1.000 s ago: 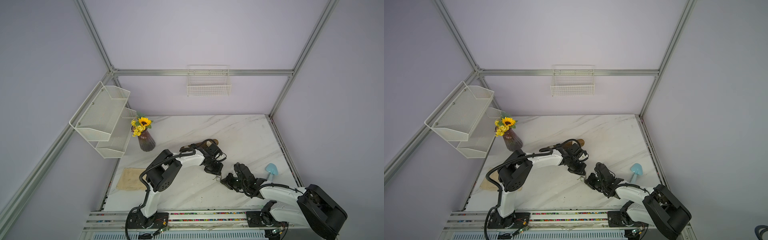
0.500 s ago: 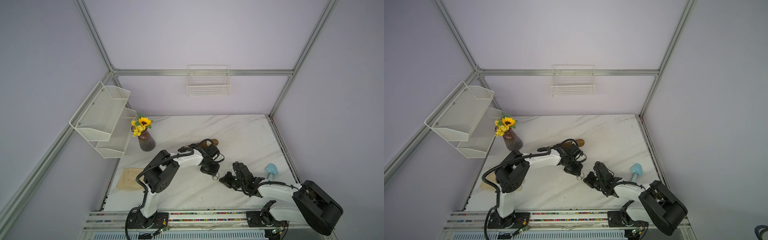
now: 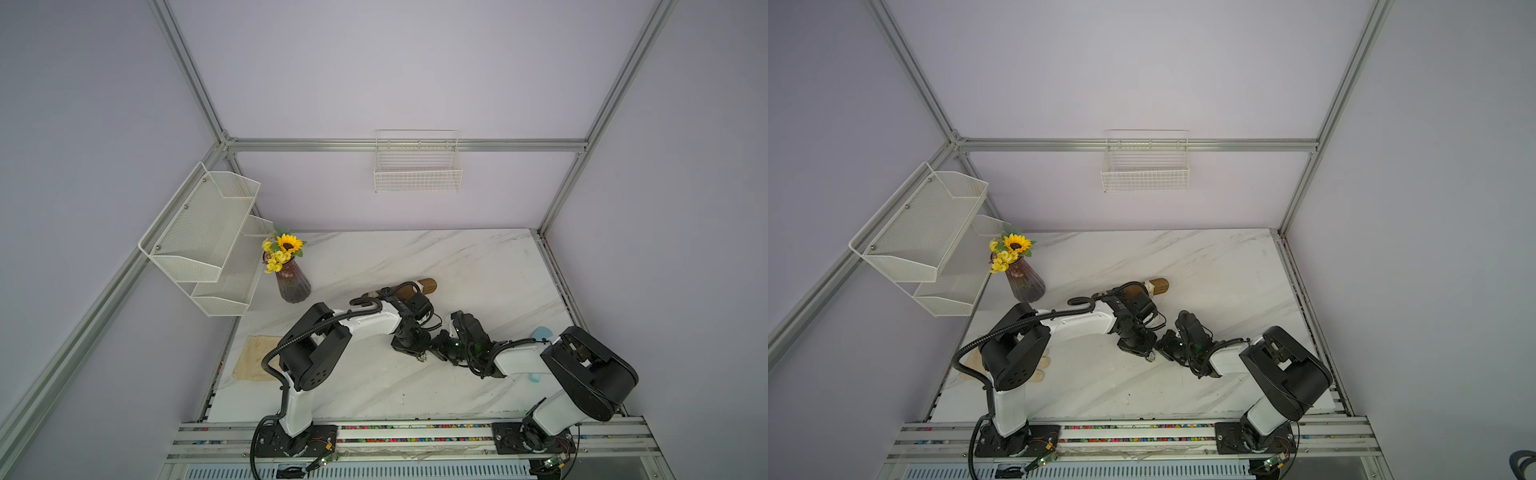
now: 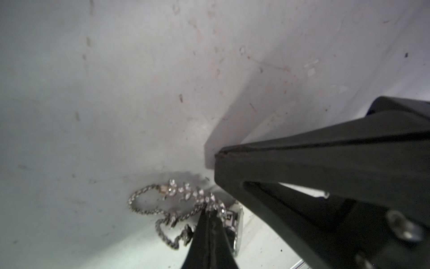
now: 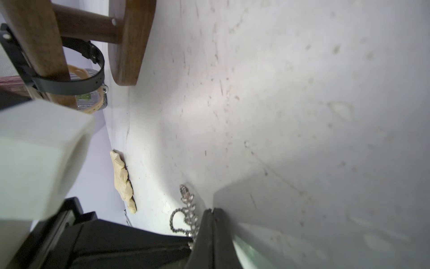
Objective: Place watch on stand
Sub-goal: Adjust the watch at the center of the board.
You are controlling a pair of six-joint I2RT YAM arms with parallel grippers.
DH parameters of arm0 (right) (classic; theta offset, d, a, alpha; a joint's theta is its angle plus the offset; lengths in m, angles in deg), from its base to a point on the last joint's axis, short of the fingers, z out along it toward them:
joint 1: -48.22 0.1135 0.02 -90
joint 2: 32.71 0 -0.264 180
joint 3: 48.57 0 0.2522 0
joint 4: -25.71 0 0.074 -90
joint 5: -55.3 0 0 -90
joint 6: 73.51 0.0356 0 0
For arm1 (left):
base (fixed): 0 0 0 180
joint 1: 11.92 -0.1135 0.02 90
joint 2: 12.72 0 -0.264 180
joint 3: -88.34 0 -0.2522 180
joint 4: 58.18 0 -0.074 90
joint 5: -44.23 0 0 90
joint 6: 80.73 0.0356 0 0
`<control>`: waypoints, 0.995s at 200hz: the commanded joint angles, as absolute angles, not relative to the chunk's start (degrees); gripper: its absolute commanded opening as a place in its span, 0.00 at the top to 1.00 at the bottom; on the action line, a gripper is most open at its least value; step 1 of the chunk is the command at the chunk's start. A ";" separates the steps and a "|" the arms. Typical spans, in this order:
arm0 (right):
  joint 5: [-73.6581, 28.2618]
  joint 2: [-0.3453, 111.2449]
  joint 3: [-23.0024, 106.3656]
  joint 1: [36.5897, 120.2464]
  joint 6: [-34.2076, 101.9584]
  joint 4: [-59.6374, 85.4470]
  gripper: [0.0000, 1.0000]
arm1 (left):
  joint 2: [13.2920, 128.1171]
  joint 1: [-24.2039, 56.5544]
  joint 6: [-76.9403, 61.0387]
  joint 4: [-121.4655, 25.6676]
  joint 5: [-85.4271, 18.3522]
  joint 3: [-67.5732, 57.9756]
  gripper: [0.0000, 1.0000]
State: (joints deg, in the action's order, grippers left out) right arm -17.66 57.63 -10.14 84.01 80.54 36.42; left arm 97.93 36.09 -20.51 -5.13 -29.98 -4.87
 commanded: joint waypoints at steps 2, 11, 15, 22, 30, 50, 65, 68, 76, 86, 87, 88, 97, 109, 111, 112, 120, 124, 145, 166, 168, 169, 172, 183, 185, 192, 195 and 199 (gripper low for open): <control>-19.16 57.83 -10.63 84.25 81.10 32.85 1.00 | 95.65 35.93 -21.25 -3.87 -31.17 -5.92 0.95; -19.54 56.84 -10.74 84.26 80.88 31.68 1.00 | 95.64 35.90 -21.31 -3.71 -31.35 -5.84 0.94; -19.73 56.26 -10.81 84.32 80.79 31.15 1.00 | 95.59 35.89 -21.23 -3.65 -31.56 -5.92 0.93; -20.01 55.30 -11.09 84.18 80.58 30.41 1.00 | 95.56 35.84 -21.32 -3.53 -31.90 -5.92 0.91; -20.02 54.23 -11.41 84.17 80.27 29.63 1.00 | 95.46 35.81 -21.55 -3.19 -32.56 -5.84 0.86; -19.80 52.08 -11.94 84.16 79.04 27.76 1.00 | 95.04 35.24 -23.03 -3.16 -33.33 -5.68 0.66; -19.76 51.32 -11.98 84.16 78.36 26.71 1.00 | 94.77 35.10 -23.84 -3.26 -33.84 -5.11 0.61; -19.83 51.21 -11.95 84.16 78.14 26.52 1.00 | 94.72 35.03 -24.05 -3.26 -33.88 -4.98 0.61; -19.93 51.09 -11.88 84.21 77.80 26.05 1.00 | 94.70 35.02 -24.31 -3.21 -33.95 -4.49 0.61; -20.10 50.88 -11.69 84.23 77.39 25.62 1.00 | 94.67 35.01 -24.70 -3.26 -33.86 -4.06 0.61; -20.10 50.88 -11.65 84.20 77.39 25.55 1.00 | 94.59 35.01 -24.72 -3.23 -33.88 -3.98 0.61; -20.11 50.83 -11.58 84.18 77.35 25.52 1.00 | 94.54 35.01 -24.73 -3.17 -33.85 -3.90 0.61; -20.19 50.87 -11.45 84.16 77.02 25.26 1.00 | 94.45 34.90 -25.02 -3.18 -33.82 -3.54 0.63; -20.19 50.77 -11.55 84.17 76.80 25.13 1.00 | 94.16 34.77 -25.58 -2.80 -33.86 -2.82 0.66; -20.19 50.76 -11.61 84.16 76.72 25.14 1.00 | 94.15 34.75 -25.61 -2.75 -33.89 -2.71 0.66; -20.19 50.77 -11.61 84.16 76.71 25.14 1.00 | 94.06 34.75 -25.62 -2.71 -33.94 -2.69 0.66; -20.19 50.65 -11.76 84.16 76.61 25.14 1.00 | 93.68 34.62 -25.66 -2.35 -34.05 -2.13 0.66; -20.20 50.56 -11.91 84.16 76.56 25.14 1.00 | 93.41 34.63 -25.70 -2.04 -34.27 -1.82 0.66; -20.20 50.00 -12.50 83.92 76.22 25.00 1.00 | 92.11 34.58 -25.94 -1.03 -34.43 -0.16 0.66; -19.05 49.15 -13.20 83.55 75.21 25.05 1.00 | 91.01 34.66 -26.55 -0.96 -33.25 0.87 0.66; -18.88 49.01 -13.23 83.55 75.03 25.05 1.00 | 90.95 34.66 -26.58 -0.97 -33.03 0.92 0.66; -18.79 48.93 -13.25 83.55 74.94 25.09 1.00 | 90.88 34.70 -26.67 -0.98 -32.90 0.93 0.66; -18.53 48.67 -13.27 83.55 74.77 25.00 1.00 | 90.73 34.66 -26.79 -0.96 -32.47 1.00 0.66; -17.99 47.40 -13.59 83.55 73.71 23.26 1.00 | 90.26 34.78 -26.86 -0.94 -31.38 1.13 0.66; -18.00 47.15 -13.68 83.55 73.58 22.87 1.00 | 90.17 34.87 -26.92 -0.92 -31.18 1.25 0.67; -18.00 46.16 -14.14 83.55 73.49 21.51 1.00 | 89.67 35.36 -26.47 -1.07 -30.62 1.36 0.69; -18.00 46.13 -14.30 83.55 73.53 21.07 1.00 | 89.46 35.77 -26.14 -1.02 -30.59 1.42 0.70; -18.06 44.37 -14.60 83.44 73.82 20.61 1.00 | 89.07 36.35 -25.51 -1.04 -30.63 1.46 0.71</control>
